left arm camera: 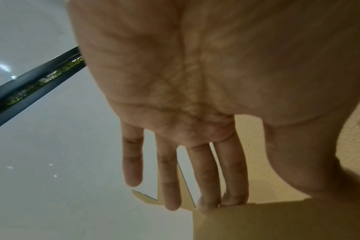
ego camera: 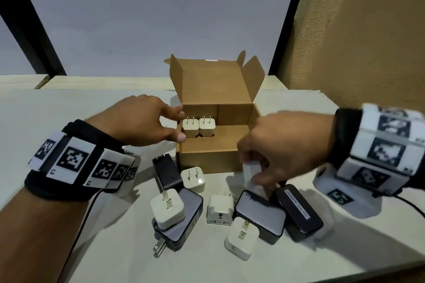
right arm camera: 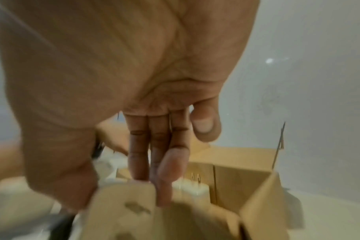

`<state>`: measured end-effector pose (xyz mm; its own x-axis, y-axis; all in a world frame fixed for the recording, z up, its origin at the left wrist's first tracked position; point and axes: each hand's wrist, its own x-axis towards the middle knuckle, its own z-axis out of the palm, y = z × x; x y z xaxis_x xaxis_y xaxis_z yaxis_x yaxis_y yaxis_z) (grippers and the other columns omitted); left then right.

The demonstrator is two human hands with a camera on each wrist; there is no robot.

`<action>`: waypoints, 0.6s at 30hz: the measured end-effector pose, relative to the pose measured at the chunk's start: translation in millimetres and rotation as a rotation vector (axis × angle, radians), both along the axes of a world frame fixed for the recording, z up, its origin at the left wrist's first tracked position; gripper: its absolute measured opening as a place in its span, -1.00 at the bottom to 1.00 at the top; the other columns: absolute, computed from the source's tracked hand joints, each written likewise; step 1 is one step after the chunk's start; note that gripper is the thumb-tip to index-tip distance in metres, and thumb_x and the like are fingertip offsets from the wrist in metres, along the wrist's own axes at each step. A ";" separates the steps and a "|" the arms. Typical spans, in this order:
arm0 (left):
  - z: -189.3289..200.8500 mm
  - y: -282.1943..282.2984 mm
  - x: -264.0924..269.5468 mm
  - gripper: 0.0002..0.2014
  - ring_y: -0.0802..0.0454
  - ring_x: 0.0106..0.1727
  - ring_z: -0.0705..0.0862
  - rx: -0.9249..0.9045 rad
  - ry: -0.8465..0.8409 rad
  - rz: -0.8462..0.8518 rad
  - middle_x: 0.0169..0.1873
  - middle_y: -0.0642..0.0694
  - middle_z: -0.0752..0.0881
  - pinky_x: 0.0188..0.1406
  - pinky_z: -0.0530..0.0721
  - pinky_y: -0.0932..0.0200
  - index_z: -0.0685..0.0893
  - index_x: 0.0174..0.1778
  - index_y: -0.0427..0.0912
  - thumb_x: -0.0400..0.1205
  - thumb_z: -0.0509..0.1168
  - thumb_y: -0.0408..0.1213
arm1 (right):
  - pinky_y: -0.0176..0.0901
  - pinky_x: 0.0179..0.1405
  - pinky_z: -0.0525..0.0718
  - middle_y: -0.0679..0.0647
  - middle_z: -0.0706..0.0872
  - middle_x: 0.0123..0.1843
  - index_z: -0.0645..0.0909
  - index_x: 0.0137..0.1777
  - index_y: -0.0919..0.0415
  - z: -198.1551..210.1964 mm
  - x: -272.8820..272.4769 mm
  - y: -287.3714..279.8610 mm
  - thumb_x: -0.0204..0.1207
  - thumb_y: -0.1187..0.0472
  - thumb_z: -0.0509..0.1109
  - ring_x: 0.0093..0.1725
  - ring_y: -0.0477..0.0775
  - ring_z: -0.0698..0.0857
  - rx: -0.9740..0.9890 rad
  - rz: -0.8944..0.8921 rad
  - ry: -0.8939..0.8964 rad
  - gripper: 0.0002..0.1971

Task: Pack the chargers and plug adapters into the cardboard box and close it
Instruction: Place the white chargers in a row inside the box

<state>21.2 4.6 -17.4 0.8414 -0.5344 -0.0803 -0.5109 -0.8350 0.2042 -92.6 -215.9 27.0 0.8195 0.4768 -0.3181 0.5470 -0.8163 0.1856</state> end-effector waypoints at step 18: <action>19.2 -17.3 -2.4 -0.32 0.07 0.35 0.56 0.114 0.023 -0.009 0.39 0.25 0.55 0.19 0.50 0.06 0.62 0.35 0.10 0.30 0.45 0.23 | -0.30 -0.52 0.39 0.08 0.73 -0.16 0.74 -0.04 0.22 -25.2 113.9 15.8 0.44 -0.05 0.51 -0.22 0.05 0.61 -0.214 -0.069 -0.027 -0.68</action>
